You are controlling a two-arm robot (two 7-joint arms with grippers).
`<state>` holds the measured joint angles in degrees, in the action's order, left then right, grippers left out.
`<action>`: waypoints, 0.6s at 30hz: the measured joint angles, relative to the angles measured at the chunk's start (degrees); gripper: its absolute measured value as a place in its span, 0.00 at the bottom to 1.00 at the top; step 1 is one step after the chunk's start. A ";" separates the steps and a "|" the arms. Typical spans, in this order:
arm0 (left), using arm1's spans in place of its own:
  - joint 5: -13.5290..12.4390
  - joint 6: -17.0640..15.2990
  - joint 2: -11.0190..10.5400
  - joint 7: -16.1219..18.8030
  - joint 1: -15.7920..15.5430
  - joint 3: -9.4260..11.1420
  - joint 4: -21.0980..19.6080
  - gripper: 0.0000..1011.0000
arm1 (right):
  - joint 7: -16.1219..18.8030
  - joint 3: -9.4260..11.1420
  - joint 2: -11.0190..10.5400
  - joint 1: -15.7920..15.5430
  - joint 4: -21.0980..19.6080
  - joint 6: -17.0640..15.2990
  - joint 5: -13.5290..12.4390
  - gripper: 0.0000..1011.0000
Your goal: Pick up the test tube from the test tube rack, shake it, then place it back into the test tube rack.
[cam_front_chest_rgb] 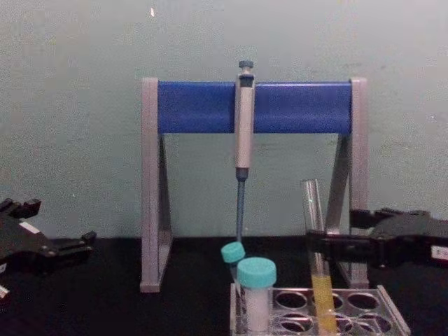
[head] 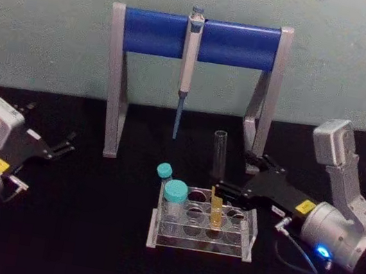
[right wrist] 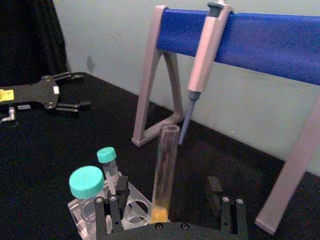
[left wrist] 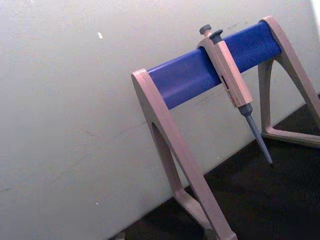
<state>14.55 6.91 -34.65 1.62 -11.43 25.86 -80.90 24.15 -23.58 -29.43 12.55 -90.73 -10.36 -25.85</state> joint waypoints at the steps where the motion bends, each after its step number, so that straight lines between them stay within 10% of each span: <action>1: 0.00 0.00 0.00 0.00 0.00 0.00 0.00 1.00 | 0.24 -0.29 0.36 0.48 0.41 -0.09 0.14 0.99; 18: 0.00 0.00 0.00 0.00 0.00 0.00 0.00 1.00 | 1.45 -2.78 3.99 5.22 6.06 -0.93 1.46 0.99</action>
<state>14.55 6.91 -34.65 1.62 -11.43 25.87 -80.90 25.60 -26.36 -25.44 17.77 -84.68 -11.30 -24.38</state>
